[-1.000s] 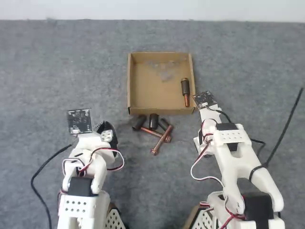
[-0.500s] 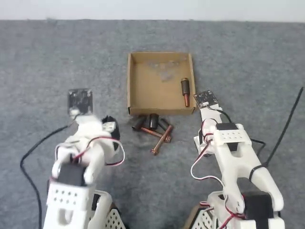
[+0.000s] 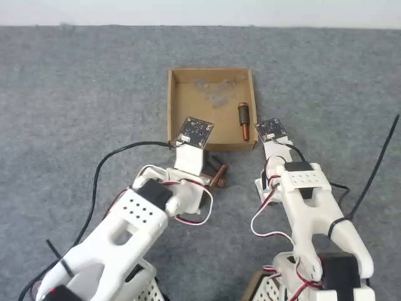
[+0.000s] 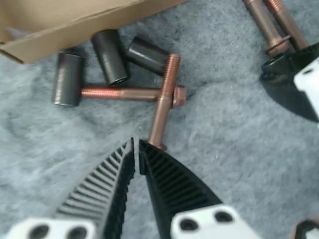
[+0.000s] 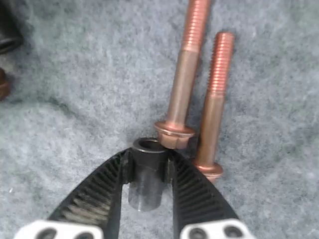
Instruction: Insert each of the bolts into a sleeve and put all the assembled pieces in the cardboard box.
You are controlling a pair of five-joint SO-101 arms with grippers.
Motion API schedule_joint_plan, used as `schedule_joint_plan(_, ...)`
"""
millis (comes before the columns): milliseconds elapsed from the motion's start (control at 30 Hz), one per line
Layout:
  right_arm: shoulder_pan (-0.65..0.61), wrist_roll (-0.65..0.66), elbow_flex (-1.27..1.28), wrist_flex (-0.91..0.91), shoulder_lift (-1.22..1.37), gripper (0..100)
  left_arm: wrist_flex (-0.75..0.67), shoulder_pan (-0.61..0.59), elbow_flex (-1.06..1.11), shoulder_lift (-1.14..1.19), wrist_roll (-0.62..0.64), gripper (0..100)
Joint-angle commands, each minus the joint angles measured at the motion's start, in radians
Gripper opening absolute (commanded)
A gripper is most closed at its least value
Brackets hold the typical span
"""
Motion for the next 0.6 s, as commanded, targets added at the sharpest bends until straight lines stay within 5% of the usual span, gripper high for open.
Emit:
schedule_joint_plan(0, 0.013, -0.011, -0.020, -0.015, -0.004, 0.6, -0.094, 0.015, -0.051, 0.071, 0.035, 1)
schedule_joint_plan(333, 0.013, -0.011, -0.020, -0.016, -0.004, 0.6, -0.126, 0.014, -0.050, 0.204, 0.034, 23)
schedule_joint_plan(567, 0.012, -0.011, -0.020, -0.016, -0.004, 0.6, -0.178, 0.002, -0.068, 0.384, -0.051, 18)
